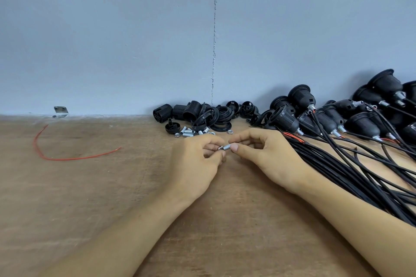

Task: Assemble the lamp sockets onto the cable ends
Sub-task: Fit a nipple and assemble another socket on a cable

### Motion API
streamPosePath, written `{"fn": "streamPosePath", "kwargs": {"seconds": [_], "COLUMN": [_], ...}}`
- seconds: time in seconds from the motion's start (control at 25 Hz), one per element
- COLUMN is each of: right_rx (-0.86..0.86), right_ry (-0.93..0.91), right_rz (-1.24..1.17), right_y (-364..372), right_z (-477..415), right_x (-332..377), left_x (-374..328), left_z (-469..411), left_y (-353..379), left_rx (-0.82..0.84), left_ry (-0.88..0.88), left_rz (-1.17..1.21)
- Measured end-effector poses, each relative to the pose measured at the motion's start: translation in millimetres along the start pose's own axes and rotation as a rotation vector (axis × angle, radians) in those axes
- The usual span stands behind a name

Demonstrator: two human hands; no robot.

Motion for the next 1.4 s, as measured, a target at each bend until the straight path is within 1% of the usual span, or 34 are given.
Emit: {"fn": "streamPosePath", "kwargs": {"seconds": [0.2, 0.36, 0.52, 0.72, 0.8, 0.88, 1.0, 1.08, 1.2, 1.4], "right_rx": [-0.079, -0.099, -0.131, -0.192, -0.195, -0.175, -0.089, -0.059, -0.041, -0.088], "right_ry": [-0.105, -0.169, -0.178, -0.153, -0.134, -0.077, 0.02, 0.041, 0.036, -0.017], "right_rz": [0.208, 0.285, 0.272, 0.295, 0.246, 0.116, -0.155, -0.25, -0.303, -0.271], "right_y": [0.7, 4.0, 5.4, 6.8, 6.9, 5.3, 5.6, 4.8, 4.5, 1.8], "right_z": [5.2, 8.5, 10.4, 11.4, 11.1, 7.6, 1.8, 0.1, -0.2, 0.4], "right_x": [13.4, 23.9, 27.1, 25.0, 22.8, 15.6, 3.9, -0.5, -1.4, 4.0], "left_x": [4.9, 7.9, 10.4, 2.8, -0.5, 4.1, 10.0, 10.9, 11.3, 12.3], "left_z": [1.0, -0.3, -0.5, 2.3, 2.7, -1.0, -5.4, -6.8, -7.3, -8.5], "left_y": [3.3, 2.4, 0.5, -3.2, -6.4, -8.7, -5.7, -2.6, -0.4, -2.0], "left_rx": [0.013, 0.014, -0.017, -0.1, -0.127, -0.116, -0.025, 0.031, 0.068, 0.031], "left_ry": [-0.087, -0.114, -0.109, -0.007, 0.023, -0.011, -0.084, -0.093, -0.083, -0.08], "left_rz": [0.284, 0.394, 0.376, 0.235, 0.183, 0.26, 0.422, 0.428, 0.433, 0.534]}}
Point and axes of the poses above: each hand's wrist, its own z-axis away from the middle knuckle, its own y-axis out of the palm, x = y × z, the point moved 7 cm from there along -z, towards the middle knuckle, and after that the axes turned 8 degrees about x, right-handed, at the moved point
